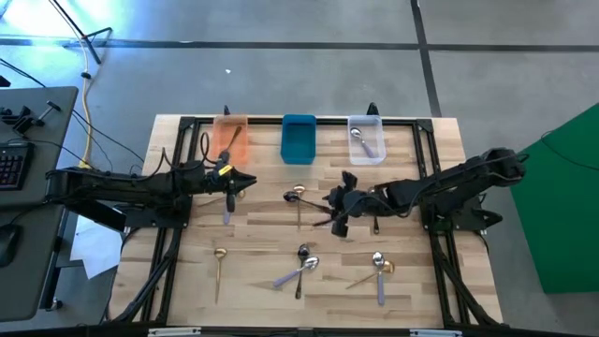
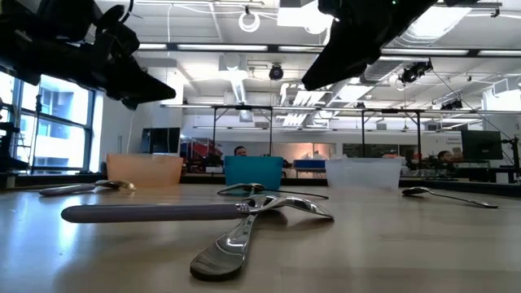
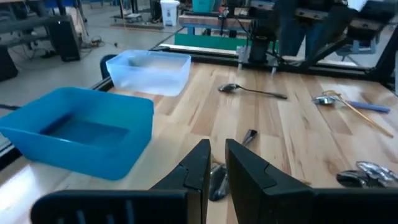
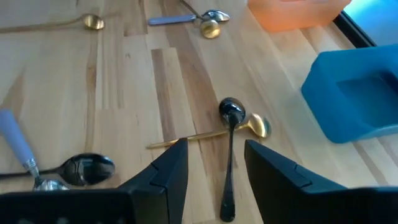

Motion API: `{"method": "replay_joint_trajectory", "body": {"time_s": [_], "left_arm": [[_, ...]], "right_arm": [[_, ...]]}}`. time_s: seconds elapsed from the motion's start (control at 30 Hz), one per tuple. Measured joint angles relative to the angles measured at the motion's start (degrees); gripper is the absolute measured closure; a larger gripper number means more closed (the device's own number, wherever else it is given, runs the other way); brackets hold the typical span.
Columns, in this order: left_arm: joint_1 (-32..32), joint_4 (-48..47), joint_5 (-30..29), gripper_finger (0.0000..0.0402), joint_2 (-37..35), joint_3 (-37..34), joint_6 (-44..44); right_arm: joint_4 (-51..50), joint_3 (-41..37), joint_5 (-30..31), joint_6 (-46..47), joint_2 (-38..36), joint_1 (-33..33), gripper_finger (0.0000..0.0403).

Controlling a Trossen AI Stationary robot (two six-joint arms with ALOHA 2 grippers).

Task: Sort silverware by color (type)
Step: Put the bottom right gold spoon into the blue bin

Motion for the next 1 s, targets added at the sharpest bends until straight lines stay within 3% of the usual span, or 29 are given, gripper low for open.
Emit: {"method": "replay_joint_trajectory", "body": {"time_s": [0.23,0.4,0.63,0.77,1.0], "left_arm": [[0.02,0.64,-0.12,0.0362,0.07,0.0,0.54],[0.17,0.83,-0.12,0.0362,0.07,0.0,1.09],[0.17,0.81,-0.12,0.0362,0.07,0.0,2.85],[0.17,0.83,-0.12,0.0362,0.07,0.0,3.4],[0.17,0.81,-0.1,0.0362,0.07,0.0,3.62]], "right_arm": [[-0.12,0.02,-0.43,5.28,0.76,-3.09,0.0261],[2.99,0.02,-0.79,5.92,5.64,-3.1,0.0261],[7.36,0.02,-6.41,6.88,11.94,-5.68,0.0242],[6.31,0.02,-8.3,6.64,12.26,-7.14,0.0217],[0.24,1.18,-16.72,2.81,12.26,-7.71,0.0186]]}}
